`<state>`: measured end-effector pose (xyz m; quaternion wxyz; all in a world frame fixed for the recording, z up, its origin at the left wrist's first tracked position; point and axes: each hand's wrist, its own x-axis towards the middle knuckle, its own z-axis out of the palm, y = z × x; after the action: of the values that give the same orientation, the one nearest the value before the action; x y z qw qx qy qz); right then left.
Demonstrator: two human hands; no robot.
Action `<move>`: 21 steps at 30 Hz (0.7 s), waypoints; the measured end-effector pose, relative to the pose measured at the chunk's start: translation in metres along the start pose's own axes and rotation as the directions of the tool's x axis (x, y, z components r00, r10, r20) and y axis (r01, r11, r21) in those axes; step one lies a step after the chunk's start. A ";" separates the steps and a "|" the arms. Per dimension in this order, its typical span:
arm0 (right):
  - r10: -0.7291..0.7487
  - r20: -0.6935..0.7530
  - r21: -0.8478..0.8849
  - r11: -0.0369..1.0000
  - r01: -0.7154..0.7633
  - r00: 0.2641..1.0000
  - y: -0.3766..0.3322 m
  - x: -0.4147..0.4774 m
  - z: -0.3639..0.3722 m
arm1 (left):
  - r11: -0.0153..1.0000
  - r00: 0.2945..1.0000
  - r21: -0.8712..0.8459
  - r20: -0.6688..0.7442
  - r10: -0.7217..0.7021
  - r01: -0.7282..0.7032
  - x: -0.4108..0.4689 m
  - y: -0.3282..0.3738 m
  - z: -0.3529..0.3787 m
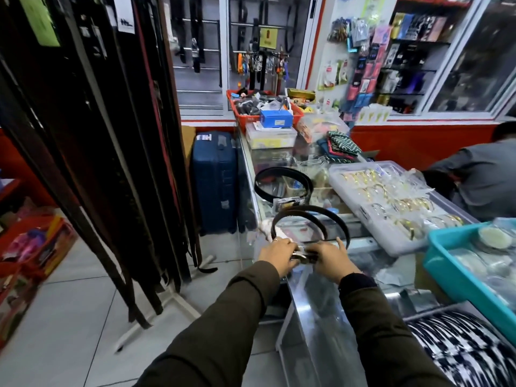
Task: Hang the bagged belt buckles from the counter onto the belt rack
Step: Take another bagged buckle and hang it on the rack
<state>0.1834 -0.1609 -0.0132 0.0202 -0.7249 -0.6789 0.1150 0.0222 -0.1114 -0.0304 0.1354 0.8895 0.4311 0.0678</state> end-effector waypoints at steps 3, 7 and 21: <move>-0.035 -0.087 0.112 0.993 0.044 0.996 0.005 -0.002 0.001 | 1.000 0.999 -0.021 -0.051 -0.011 0.010 -0.005 -0.005 0.002; -0.104 -0.033 0.218 0.970 0.109 0.994 -0.007 -0.002 -0.011 | 0.999 0.988 -0.047 -0.156 0.015 -0.023 -0.016 -0.030 0.006; -0.338 -0.211 0.629 0.671 0.392 0.917 -0.154 0.028 -0.062 | 0.081 0.695 -0.982 -0.177 -0.697 -0.169 -0.090 -0.091 -0.079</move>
<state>0.0465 -0.1137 0.0721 0.3235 -0.5234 -0.7236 0.3128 -0.1200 -0.1140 0.0171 0.5339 0.3851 0.4628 0.5937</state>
